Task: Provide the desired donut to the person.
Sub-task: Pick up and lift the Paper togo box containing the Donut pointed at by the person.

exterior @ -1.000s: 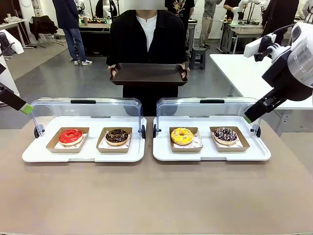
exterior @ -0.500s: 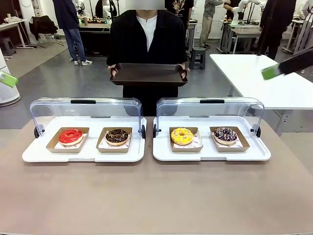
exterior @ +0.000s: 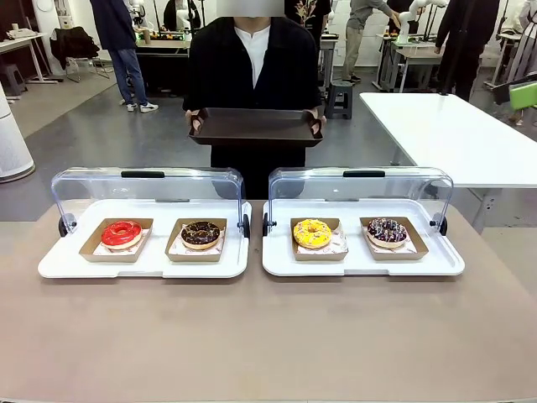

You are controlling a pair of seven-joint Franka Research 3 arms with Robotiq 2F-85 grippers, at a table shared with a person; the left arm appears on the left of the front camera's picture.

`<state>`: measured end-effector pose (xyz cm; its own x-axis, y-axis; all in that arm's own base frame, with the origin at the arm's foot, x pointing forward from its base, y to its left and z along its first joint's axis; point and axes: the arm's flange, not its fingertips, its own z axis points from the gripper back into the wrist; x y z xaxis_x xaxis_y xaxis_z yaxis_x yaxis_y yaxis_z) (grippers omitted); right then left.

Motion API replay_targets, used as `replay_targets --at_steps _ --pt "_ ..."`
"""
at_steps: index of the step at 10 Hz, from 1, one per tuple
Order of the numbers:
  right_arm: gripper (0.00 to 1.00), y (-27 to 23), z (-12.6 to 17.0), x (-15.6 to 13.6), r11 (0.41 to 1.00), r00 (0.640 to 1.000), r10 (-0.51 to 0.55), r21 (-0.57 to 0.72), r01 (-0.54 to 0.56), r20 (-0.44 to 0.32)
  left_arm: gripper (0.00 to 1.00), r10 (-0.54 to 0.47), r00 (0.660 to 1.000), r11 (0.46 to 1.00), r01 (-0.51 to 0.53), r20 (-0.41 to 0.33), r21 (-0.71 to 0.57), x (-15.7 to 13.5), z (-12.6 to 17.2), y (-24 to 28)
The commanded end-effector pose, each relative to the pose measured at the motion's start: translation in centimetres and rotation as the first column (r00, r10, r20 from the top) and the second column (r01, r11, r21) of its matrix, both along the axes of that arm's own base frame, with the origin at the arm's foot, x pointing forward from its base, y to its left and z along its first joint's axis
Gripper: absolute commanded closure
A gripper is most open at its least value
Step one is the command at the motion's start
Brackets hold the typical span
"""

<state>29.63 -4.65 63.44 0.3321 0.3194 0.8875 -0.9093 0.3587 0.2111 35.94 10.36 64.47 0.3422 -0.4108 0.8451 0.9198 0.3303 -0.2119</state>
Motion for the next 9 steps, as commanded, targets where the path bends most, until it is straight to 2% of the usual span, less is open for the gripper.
replay_targets --at_steps 1,3,5,9 --pt "0.00 -1.5 -0.8 1.2 1.000 1.000 0.001 0.009 -0.001 -0.004 0.00 -0.121 0.991 0.991 0.124 0.049 -0.057 1.2 -1.3 2.3" --pt "0.00 -2.0 -1.6 1.8 0.999 0.999 -0.020 -0.042 0.019 -0.034 0.00 -0.147 0.987 0.989 0.149 0.067 -0.023 1.7 -2.9 3.3" --pt "0.00 -1.9 -1.8 1.9 0.993 0.999 -0.022 -0.115 0.017 -0.044 0.00 -0.137 0.989 0.990 0.136 0.046 0.036 2.0 -4.2 3.7" --pt "0.00 -1.4 -1.7 1.6 0.977 0.999 0.030 -0.212 -0.032 -0.012 0.00 -0.125 0.992 0.990 0.124 0.018 0.074 2.1 -4.3 3.8"
